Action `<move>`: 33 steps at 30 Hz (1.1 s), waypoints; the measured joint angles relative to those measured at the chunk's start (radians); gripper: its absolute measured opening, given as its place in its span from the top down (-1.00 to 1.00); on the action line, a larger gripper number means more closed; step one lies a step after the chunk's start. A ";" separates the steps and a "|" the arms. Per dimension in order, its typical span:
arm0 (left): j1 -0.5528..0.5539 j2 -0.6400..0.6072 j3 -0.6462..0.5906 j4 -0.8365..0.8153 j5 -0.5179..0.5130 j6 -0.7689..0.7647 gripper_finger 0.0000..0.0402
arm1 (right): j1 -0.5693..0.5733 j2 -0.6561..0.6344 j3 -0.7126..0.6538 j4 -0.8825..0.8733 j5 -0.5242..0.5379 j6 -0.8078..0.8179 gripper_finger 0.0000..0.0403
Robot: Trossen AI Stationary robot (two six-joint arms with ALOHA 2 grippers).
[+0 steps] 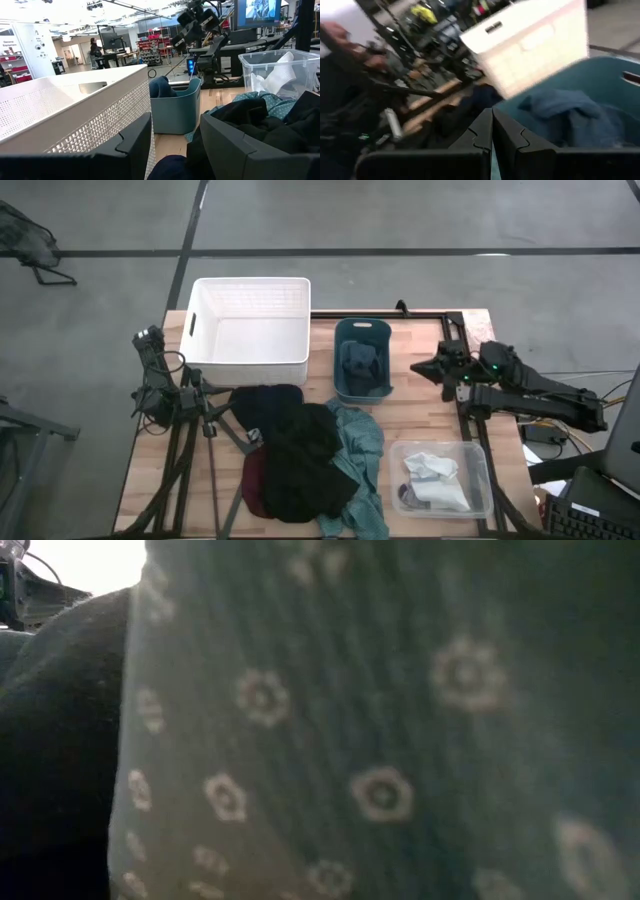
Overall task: Pick & Place Cloths
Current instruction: Put the black shirt into the white basket
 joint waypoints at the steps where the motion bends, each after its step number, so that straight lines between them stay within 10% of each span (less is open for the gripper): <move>1: 0.000 0.000 0.000 0.000 0.000 0.000 0.12 | 0.014 -0.030 -0.007 -0.007 0.005 0.007 0.96; 9: 0.000 0.000 0.000 0.000 0.000 0.000 0.12 | 0.063 -0.286 -0.102 -0.062 0.130 0.013 0.96; 33: 0.000 0.003 0.000 0.000 0.000 0.000 0.12 | 0.066 -0.281 -0.316 -0.042 0.075 -0.039 0.96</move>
